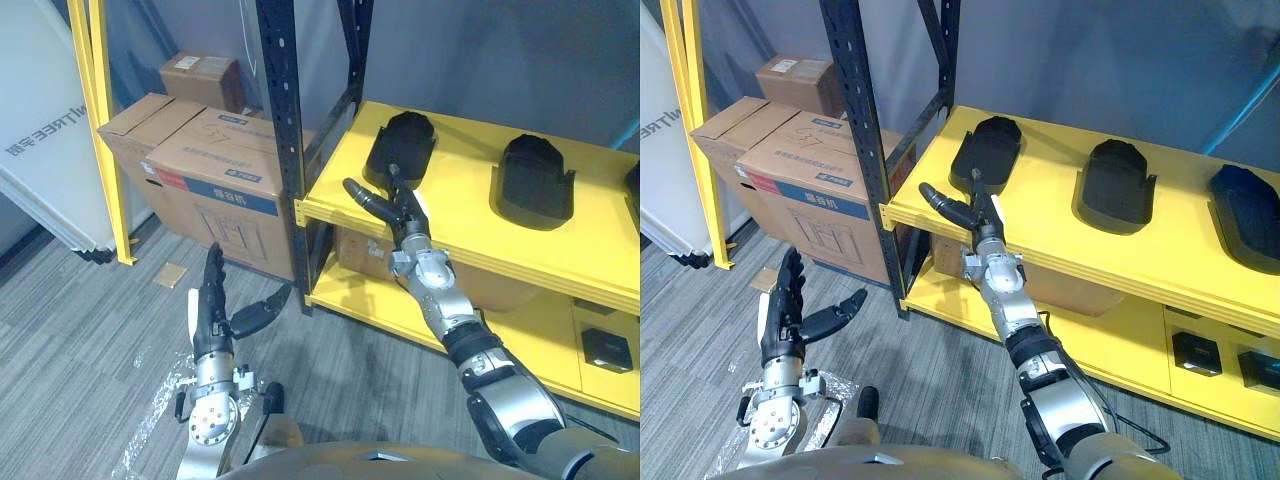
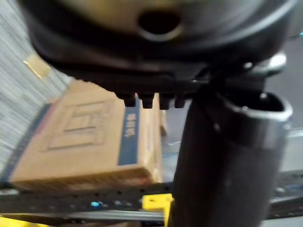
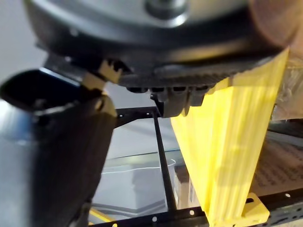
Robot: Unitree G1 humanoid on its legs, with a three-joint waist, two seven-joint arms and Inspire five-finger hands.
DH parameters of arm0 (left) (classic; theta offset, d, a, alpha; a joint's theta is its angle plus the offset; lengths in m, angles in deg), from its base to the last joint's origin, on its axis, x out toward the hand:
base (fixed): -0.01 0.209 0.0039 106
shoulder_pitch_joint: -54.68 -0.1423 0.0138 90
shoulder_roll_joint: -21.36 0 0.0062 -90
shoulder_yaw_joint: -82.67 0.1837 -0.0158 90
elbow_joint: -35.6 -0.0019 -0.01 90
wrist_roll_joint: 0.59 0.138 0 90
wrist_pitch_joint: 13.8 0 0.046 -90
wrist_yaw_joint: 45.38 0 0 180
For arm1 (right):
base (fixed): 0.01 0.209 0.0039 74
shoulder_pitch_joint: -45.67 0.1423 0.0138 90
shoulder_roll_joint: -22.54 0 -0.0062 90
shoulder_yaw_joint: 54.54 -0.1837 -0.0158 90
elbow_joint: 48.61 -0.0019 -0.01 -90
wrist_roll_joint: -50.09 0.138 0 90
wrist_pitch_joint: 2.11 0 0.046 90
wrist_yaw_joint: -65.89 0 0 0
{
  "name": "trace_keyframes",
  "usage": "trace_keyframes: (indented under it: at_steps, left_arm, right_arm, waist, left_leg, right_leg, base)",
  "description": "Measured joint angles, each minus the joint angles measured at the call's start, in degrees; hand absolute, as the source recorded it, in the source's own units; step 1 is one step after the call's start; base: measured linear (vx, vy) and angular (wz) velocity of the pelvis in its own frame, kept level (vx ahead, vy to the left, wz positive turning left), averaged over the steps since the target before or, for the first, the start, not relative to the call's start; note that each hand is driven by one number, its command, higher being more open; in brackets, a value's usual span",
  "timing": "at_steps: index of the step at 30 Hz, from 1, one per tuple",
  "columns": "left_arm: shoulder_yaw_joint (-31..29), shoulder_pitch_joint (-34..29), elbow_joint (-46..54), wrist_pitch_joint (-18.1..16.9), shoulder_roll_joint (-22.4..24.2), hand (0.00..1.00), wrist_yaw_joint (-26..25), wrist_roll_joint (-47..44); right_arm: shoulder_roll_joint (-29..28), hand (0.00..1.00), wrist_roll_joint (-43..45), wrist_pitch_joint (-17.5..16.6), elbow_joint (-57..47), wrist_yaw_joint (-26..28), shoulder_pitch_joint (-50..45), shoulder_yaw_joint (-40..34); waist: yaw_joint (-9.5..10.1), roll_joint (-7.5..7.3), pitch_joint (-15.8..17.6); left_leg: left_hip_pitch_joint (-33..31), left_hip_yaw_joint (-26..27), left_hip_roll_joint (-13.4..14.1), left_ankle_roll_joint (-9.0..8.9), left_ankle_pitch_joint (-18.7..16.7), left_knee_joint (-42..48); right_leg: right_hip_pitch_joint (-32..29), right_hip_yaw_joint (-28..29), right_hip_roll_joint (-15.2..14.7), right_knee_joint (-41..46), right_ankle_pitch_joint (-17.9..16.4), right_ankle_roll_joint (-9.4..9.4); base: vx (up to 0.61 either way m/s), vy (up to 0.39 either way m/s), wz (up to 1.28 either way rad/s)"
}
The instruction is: Walk over and take three plastic housings, then place them on the shelf
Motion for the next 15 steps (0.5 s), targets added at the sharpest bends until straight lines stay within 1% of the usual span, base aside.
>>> trace_keyframes:
  at_steps: [2, 4, 5, 6, 7, 8, 9, 10, 11, 12, 13, 15]
  left_arm:
    - [-2.64, -0.23, -5.50, 0.33, 0.24, 1.00, 0.12, 0.06]
    - [-5.01, -0.43, -8.73, 0.45, 0.27, 1.00, 1.25, -0.09]
    - [-7.04, -0.80, -10.18, 0.61, 0.32, 1.00, 3.12, -0.76]
    - [-7.95, -0.99, -10.68, 0.92, 0.42, 1.00, 4.00, -1.64]
    - [-9.67, -1.26, -11.64, 1.85, 0.65, 1.00, 5.66, -3.19]
    - [-11.03, -1.56, -13.11, 2.72, 0.67, 1.00, 7.23, -5.45]
    - [-11.66, -1.89, -13.91, 3.02, 0.70, 1.00, 8.03, -6.75]
    - [-12.81, -2.10, -15.99, 3.90, 0.68, 1.00, 9.94, -9.49]
    - [-13.57, -2.15, -18.19, 4.59, 0.69, 1.00, 11.33, -11.58]
    - [-14.19, -1.59, -21.13, 5.47, 0.61, 1.00, 12.65, -14.00]
    - [-14.54, -1.31, -22.67, 5.61, 0.60, 1.00, 13.27, -15.03]
    - [-14.84, 0.30, -28.46, 7.00, 0.50, 1.00, 14.75, -16.34]
  right_arm:
    - [0.01, 1.00, 0.07, -0.01, -0.50, 0.95, -0.09, 0.00]
    - [0.17, 1.00, 0.05, 0.04, -5.77, 1.77, -2.63, -0.14]
    - [0.18, 1.00, -0.06, 0.07, -13.62, 2.83, -7.11, -0.22]
    - [0.19, 1.00, -0.10, 0.06, -18.14, 3.63, -9.65, -0.23]
    - [0.50, 1.00, -0.12, 0.13, -26.82, 5.95, -15.13, -0.23]
    - [1.22, 1.00, -0.26, 0.17, -33.89, 8.40, -20.32, -0.22]
    - [1.64, 1.00, -0.41, 0.18, -36.79, 9.52, -22.50, -0.37]
    - [2.92, 1.00, -1.40, 0.19, -41.28, 11.99, -26.76, -1.78]
    - [3.88, 1.00, -2.32, 0.23, -43.28, 13.74, -29.52, -3.65]
    - [5.01, 1.00, -3.48, 0.28, -44.35, 14.95, -32.59, -6.36]
    - [5.36, 1.00, -4.52, 0.43, -44.37, 15.22, -33.94, -7.89]
    - [5.62, 1.00, -3.88, 1.93, -42.47, 15.43, -39.87, -13.78]
  waist:
    - [-0.09, -0.36, 0.22]
    - [-0.13, -0.82, 0.48]
    - [-0.14, -1.22, 0.39]
    - [-0.37, -1.38, 0.34]
    - [-0.75, -1.64, 0.24]
    - [-1.49, -1.90, 0.13]
    - [-2.29, -2.04, 0.02]
    - [-3.77, -2.23, -0.10]
    - [-4.77, -2.41, -0.23]
    - [-5.90, -2.66, -0.56]
    - [-6.60, -2.83, -0.79]
    - [-8.65, -3.16, -0.92]
  left_leg:
    - [0.11, 0.44, 0.20, -0.15, -0.22, 0.00]
    - [0.12, 0.97, 0.45, -0.42, -0.48, 0.03]
    - [0.13, 1.68, 0.63, -0.50, -0.63, 0.11]
    - [0.16, 2.08, 0.69, -0.64, -0.79, 0.11]
    - [0.52, 3.33, 0.83, -0.77, -1.10, 0.12]
    - [1.41, 4.95, 0.92, -0.98, -1.47, 0.13]
    - [1.76, 5.77, 0.92, -1.14, -1.58, 0.13]
    - [2.54, 7.30, 0.90, -1.27, -1.72, 0.13]
    - [3.08, 8.46, 0.90, -1.42, -1.93, 0.12]
    - [3.36, 9.69, 0.95, -1.47, -2.32, 0.11]
    - [3.44, 10.31, 0.98, -1.48, -2.40, 0.12]
    - [4.74, 12.32, 1.02, -1.68, -2.94, 0.12]
  right_leg:
    - [-0.15, 0.46, 0.14, -0.28, 0.06, -0.11]
    - [-0.86, 0.92, 0.28, -0.39, 0.06, -0.15]
    - [-1.42, 1.63, 0.35, -0.35, 0.04, -0.18]
    - [-1.70, 2.02, 0.35, -0.32, 0.04, -0.18]
    - [-2.36, 3.12, 0.23, -0.15, 0.04, -0.17]
    - [-2.74, 4.68, 0.04, -0.09, 0.05, -0.16]
    - [-2.97, 5.38, -0.10, 0.04, 0.04, -0.15]
    - [-3.50, 6.82, -0.37, 0.36, 0.03, -0.14]
    - [-4.19, 7.93, -0.54, 0.78, 0.01, -0.12]
    - [-4.67, 9.23, -0.59, 0.82, 0.02, -0.10]
    - [-5.16, 10.00, -0.59, 0.88, 0.03, -0.09]
    - [-5.71, 11.84, -0.66, 1.04, 0.01, -0.09]
  base:
    - [0.00, -0.004, -0.10]
    - [0.00, 0.000, -0.16]
    - [0.00, 0.001, -0.20]
    - [0.04, 0.002, -0.36]
    - [0.08, 0.014, -0.51]
    - [0.11, 0.019, -0.56]
    - [0.11, 0.022, -0.64]
    - [0.08, 0.013, -0.58]
    - [0.07, 0.011, -0.68]
    - [0.05, 0.006, -0.53]
    - [0.06, 0.007, -0.50]
    - [0.04, 0.004, -0.44]
